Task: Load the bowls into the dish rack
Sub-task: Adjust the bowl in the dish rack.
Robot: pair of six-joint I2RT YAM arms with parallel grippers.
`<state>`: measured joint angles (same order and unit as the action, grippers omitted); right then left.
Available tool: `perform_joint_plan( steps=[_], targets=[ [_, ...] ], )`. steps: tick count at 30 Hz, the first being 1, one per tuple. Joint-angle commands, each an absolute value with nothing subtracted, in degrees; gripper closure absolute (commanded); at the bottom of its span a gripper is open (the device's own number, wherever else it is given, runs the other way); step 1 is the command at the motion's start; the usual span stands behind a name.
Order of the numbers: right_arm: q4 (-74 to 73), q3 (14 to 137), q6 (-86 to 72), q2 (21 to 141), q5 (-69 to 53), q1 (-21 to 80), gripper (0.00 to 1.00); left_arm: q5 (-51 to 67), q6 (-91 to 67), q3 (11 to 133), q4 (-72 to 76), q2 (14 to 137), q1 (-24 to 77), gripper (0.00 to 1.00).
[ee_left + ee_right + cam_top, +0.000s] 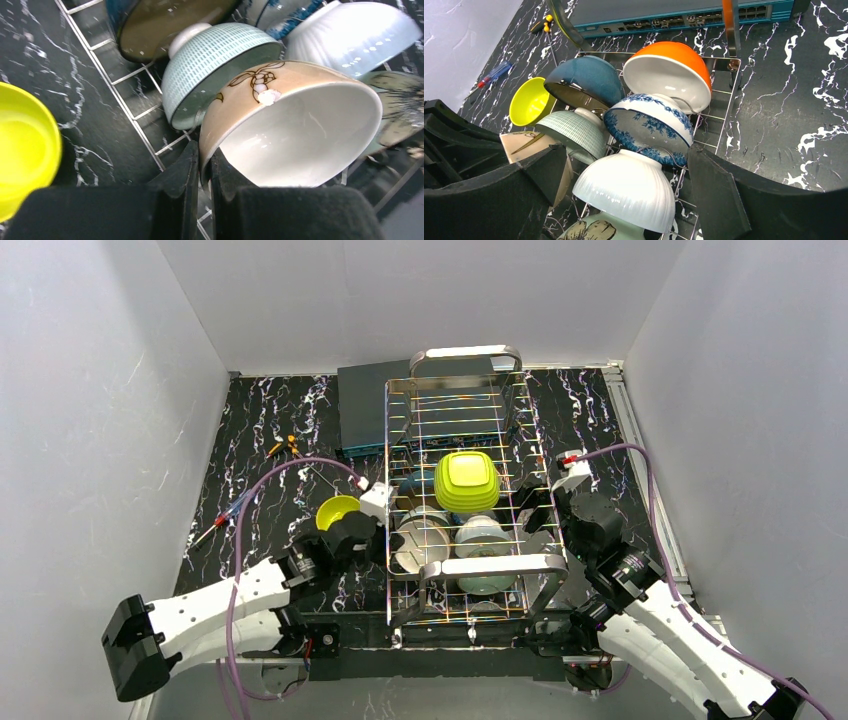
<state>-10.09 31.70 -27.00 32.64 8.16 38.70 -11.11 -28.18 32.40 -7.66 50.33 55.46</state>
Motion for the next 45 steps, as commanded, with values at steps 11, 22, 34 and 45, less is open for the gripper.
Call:
perform_joint_plan(
  steps=[11, 22, 34, 45],
  targets=[
    [-7.23, 31.54, -26.81, 32.07, 8.66, 38.76, 0.01, -44.96, -9.06, 22.49, 27.93, 49.84, 69.38, 1.0],
    [-7.76, 31.6, -26.54, 31.77, 8.94, 38.78, 0.01, -56.1, 1.81, 20.48, 40.41, 55.08, 77.24, 1.0],
    [-7.84, 31.29, -26.98, 31.43, 8.8, 38.78, 0.01, -72.35, 1.16, 20.34, 43.37, 61.71, 85.32, 1.0],
    [-8.42, 31.38, -26.72, 31.03, 9.22, 38.77, 0.01, -78.42, -2.0, 19.52, 44.91, 67.37, 87.1, 1.0]
  ],
)
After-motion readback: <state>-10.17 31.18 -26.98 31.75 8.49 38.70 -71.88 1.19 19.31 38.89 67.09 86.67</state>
